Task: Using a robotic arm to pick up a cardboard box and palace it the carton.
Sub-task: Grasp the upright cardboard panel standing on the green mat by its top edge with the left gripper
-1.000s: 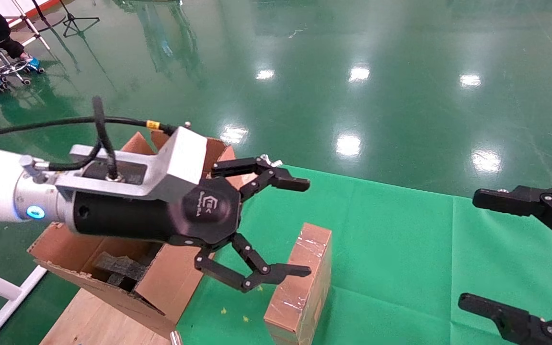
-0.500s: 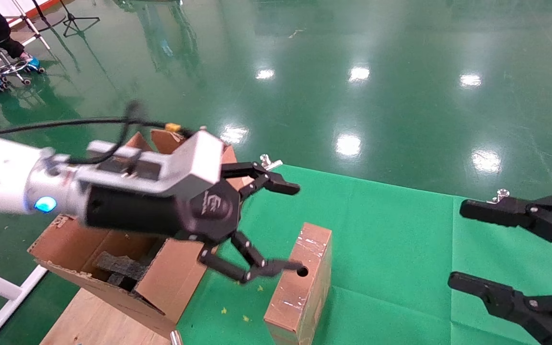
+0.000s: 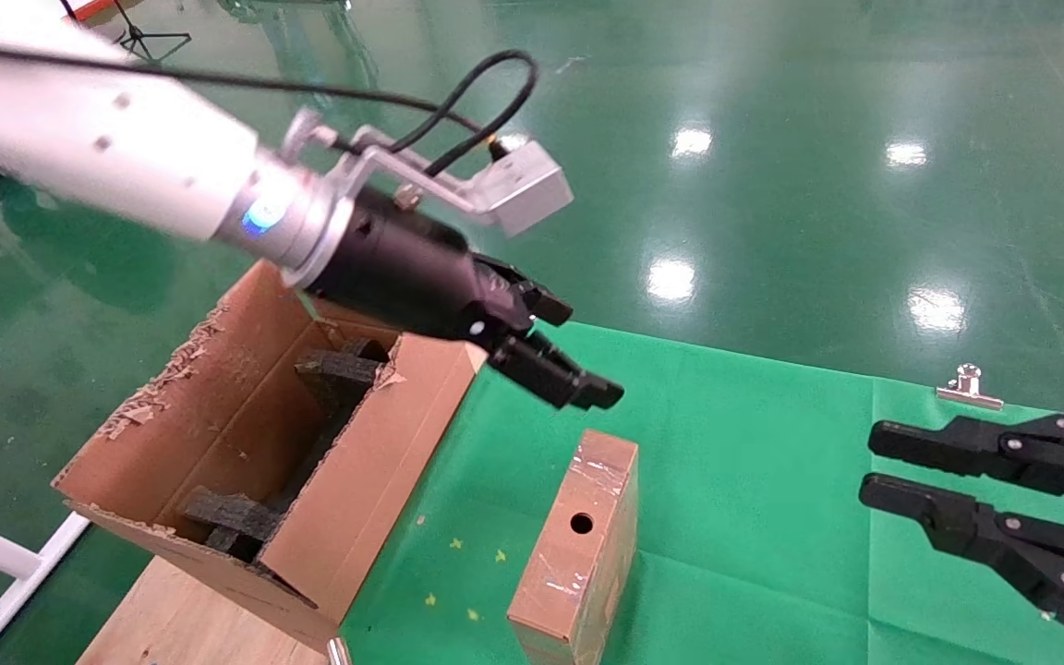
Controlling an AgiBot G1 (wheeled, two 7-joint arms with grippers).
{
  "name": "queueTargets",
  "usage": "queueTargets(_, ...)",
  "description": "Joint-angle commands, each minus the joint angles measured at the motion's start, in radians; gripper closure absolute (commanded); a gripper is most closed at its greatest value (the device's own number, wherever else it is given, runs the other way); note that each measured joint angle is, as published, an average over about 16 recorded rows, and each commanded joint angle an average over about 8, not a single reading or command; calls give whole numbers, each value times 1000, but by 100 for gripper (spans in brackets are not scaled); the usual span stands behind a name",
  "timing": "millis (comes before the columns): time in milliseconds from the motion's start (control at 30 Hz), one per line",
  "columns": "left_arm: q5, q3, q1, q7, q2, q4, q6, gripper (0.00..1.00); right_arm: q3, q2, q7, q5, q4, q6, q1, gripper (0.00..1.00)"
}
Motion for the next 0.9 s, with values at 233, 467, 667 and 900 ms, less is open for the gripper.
queueTargets(233,-31,261,-125,-200,75,63,13,0,0,0,0,0,0,0,0,100)
queueTargets(467,-127,458,-207,-302,139,109,7,0,0,0,0,0,0,0,0,100)
queueTargets(667,-194,588,-242,-352,218,136,-3,0,0,0,0,0,0,0,0,100)
queueTargets(900,-198,681,-254,-383,277,148,-20,0,0,0,0,0,0,0,0,100)
